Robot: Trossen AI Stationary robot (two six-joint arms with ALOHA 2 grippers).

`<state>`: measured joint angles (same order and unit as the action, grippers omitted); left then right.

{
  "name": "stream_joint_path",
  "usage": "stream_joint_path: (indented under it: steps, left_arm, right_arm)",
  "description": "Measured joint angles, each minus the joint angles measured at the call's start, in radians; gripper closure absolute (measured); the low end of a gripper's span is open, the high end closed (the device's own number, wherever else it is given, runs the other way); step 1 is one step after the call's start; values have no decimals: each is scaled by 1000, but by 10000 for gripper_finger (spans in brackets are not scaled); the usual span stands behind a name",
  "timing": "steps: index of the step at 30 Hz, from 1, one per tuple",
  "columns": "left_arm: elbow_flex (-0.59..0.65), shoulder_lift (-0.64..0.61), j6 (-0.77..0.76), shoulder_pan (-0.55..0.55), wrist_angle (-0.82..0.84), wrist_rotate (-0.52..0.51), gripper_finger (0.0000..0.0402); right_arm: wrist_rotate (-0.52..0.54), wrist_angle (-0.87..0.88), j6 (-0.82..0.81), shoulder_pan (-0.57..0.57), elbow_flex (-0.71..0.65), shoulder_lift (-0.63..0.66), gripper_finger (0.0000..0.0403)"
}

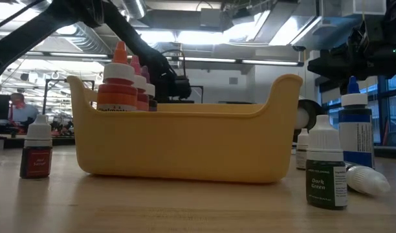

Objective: Pick & Place food coloring
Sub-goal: Put the small purple food coloring bottle in the yellow bin

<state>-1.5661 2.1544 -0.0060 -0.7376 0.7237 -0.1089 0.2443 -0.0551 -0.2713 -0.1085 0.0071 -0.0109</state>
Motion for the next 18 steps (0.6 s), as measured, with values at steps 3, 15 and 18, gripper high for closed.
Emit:
stream_joint_path:
  steps: [3,15,18]
  left_arm:
    - [0,0,16,-2,0,-30,308]
    - [1,-114,71,55,48,-31,335]
    - [1,-202,91,102,55,-21,336]
  right_arm:
    - [0,0,16,0,0,0,337]
    - [-1,0,13,0,0,0,337]
    - [-1,0,12,0,0,0,337]
